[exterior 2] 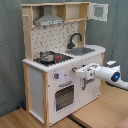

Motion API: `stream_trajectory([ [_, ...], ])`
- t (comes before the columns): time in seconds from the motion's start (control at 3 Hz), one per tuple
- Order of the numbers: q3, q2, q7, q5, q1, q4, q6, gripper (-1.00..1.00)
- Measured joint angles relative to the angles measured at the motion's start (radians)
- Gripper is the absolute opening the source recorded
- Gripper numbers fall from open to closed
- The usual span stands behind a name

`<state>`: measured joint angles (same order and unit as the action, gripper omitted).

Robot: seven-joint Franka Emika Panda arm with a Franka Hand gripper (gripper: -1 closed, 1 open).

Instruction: Play with the kitchen

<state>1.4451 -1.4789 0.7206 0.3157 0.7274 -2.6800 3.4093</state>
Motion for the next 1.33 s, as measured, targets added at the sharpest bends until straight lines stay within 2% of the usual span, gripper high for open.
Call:
stream_trajectory([
  [0.67,0.049,0.0,-0.093,-0.001,0.109,0.135,0.003,1.0],
  [1.0,0.05,0.0,-0.1,-0.001,0.111,0.139,0.002,1.0],
  [1.33,0.05,0.0,-0.1,-0.001,0.111,0.139,0.002,-1.0],
])
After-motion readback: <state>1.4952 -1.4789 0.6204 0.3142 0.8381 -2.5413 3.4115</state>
